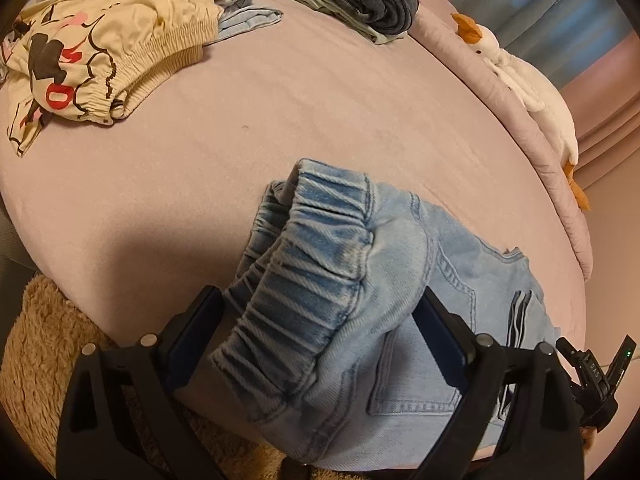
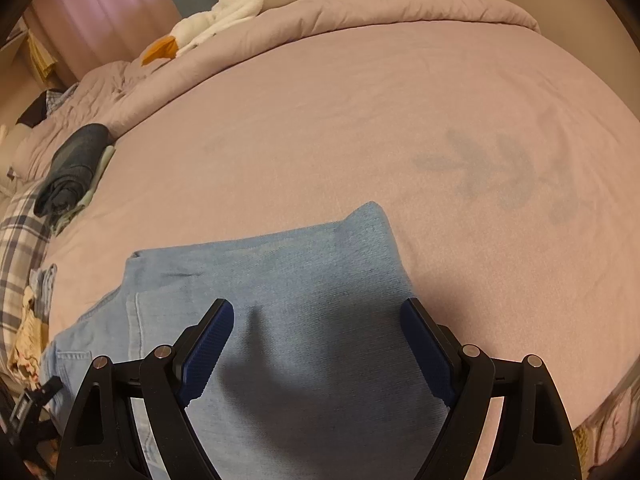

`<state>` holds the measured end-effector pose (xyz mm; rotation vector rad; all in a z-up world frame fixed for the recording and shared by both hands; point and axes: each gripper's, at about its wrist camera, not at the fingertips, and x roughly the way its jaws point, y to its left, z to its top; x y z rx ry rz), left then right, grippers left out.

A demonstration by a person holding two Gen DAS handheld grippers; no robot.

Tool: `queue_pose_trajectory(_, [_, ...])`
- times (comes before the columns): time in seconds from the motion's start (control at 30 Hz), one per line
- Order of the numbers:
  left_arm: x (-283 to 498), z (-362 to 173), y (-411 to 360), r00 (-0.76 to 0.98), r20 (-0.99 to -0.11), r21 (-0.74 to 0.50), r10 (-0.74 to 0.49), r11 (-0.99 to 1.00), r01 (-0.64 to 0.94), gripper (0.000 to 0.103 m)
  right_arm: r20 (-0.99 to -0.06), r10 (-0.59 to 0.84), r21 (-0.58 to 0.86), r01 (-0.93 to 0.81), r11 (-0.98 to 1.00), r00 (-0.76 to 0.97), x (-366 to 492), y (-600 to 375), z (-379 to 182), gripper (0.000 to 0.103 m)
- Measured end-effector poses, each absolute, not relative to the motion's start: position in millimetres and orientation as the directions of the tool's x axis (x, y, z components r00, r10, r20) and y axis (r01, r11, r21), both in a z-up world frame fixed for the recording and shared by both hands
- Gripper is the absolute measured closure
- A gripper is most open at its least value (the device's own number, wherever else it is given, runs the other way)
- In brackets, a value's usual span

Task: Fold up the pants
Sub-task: 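Grasp the elastic waistband with the left gripper and lift it, then fold the waistband over onto the legs with the left gripper and release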

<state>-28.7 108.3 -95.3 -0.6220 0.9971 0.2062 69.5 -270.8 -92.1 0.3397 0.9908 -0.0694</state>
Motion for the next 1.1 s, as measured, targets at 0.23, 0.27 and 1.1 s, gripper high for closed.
queue_pose_trajectory(0.23, [-28.0,-99.9,107.6,0.558,-0.822,-0.400,-0.111,0.810,-0.428,0.012,-0.833,0.088,0.240,0.212,0.947,0.547,70.5,-269.5,-93.5,0.018])
queue_pose_trajectory(0.27, [-28.2,-99.1,106.0,0.560,-0.822,-0.391,-0.102,0.816,-0.426,0.022,-0.833,0.086,0.237,0.212,0.948,0.546,70.6,-269.1,-93.8,0.018])
queue_pose_trajectory(1.1, [-32.1,5.0,3.2,0.731,-0.592,-0.520,-0.340,0.854,-0.024,0.059,-0.807,0.126,0.297,0.211,0.931,0.578,61.7,-280.5,-84.5,0.018])
